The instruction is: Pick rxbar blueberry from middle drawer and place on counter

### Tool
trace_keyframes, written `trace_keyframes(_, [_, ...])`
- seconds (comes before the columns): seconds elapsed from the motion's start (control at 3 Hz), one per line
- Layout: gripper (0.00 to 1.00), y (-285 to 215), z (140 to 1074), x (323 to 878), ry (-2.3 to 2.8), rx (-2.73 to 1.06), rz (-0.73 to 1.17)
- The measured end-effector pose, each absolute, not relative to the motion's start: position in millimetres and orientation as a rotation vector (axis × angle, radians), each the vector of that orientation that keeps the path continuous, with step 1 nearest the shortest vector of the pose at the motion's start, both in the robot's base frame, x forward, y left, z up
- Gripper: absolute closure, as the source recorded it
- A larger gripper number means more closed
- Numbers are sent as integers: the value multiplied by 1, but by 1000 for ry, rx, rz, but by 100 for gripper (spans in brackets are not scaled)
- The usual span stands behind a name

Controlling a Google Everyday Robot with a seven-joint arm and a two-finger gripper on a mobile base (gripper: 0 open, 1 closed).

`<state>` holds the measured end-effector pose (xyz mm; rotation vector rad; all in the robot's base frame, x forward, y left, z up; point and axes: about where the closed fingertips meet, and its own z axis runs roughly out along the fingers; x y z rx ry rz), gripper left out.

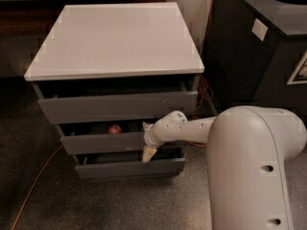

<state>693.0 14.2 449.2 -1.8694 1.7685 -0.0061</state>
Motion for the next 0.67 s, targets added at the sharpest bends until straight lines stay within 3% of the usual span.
trace_keyframes(0.33, [0,7,438,707,1801,-1858,-20])
trace_keyframes(0.67, [14,5,429,715,1836,-1856,-13])
